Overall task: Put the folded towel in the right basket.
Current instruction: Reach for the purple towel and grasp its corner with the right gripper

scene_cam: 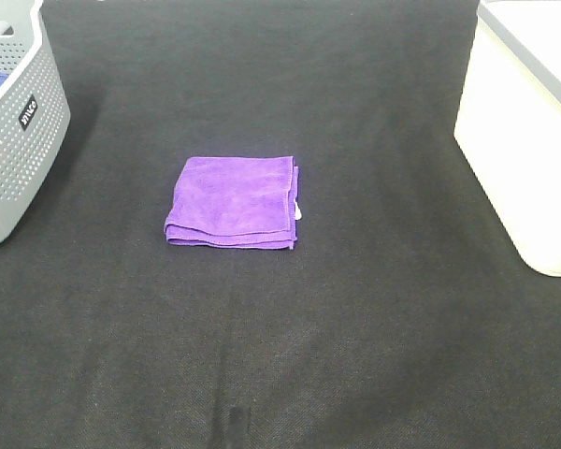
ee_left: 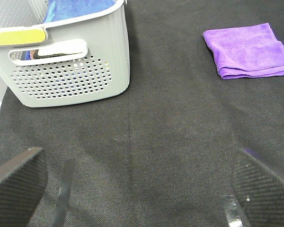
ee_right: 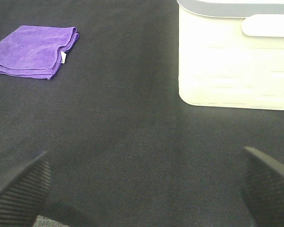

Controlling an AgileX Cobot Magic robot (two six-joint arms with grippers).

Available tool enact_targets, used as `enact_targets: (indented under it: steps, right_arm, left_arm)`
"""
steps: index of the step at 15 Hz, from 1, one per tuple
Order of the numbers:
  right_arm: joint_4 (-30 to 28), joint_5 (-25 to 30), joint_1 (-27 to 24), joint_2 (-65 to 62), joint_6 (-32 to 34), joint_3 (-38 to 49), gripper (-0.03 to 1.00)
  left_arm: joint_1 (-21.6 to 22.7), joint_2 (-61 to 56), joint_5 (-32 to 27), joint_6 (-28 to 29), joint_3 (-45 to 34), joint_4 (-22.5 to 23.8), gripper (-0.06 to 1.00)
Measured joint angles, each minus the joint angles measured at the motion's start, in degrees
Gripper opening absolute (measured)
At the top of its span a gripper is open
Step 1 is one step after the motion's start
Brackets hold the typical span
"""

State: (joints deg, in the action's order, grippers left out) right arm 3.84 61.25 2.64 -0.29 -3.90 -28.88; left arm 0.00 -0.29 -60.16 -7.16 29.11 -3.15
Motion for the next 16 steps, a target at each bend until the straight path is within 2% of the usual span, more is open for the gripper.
enact_targets:
  steps: [16]
  right_arm:
    - [0.0, 0.0, 0.0, 0.0, 0.0, 0.0, 0.98]
  left_arm:
    - [0.0, 0.0, 0.0, 0.0, 0.0, 0.06, 0.99]
